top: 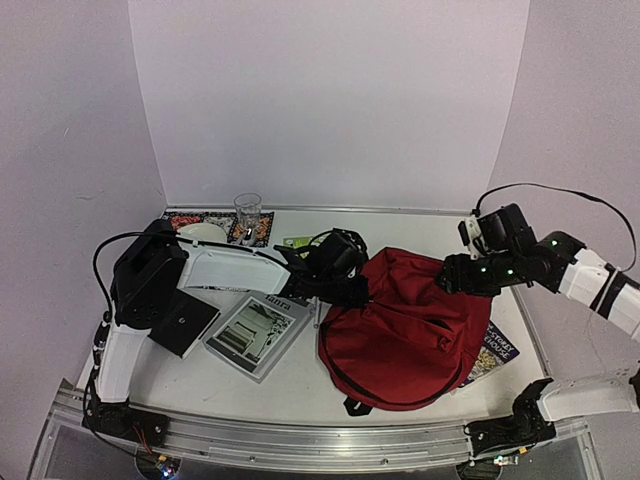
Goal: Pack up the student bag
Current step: Pick up the lower front pocket of the student bag.
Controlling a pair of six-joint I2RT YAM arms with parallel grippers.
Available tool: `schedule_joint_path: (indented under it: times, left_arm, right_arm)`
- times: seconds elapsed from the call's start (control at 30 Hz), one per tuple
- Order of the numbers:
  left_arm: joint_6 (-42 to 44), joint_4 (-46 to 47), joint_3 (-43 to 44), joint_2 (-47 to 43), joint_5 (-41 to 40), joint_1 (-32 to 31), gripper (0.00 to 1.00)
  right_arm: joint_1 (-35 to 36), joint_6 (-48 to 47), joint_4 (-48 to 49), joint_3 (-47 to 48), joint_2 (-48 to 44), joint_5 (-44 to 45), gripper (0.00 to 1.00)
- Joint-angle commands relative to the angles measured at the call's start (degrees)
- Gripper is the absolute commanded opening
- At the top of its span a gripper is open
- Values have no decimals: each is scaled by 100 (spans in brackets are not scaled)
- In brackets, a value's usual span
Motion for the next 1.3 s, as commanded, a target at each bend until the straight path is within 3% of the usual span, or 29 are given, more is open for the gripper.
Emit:
schedule_joint_path:
  times: [0.0,0.23,0.53,0.93,1.27]
  left_arm:
    - [-222,167,21,-210,102,-23,22]
    - [-731,393,-432,-601,107,-14,45]
    - [-1690,550,-479,-630,708,-153,60]
    - [-2290,619,-186,-61,984,-243,62]
    - [-2316,633,-520,136,1017,-262,52]
  right_arm:
    - [330,-599,-606,569,626,188,69]
    - [672,-749,-820,925,1305,448,74]
    - [1023,-820,-1111,1038,1927,712,82]
    - [1289,-512,-1374,1070,2369,1319,93]
    - [1293,-515,-1308,1397,2446,1520,95]
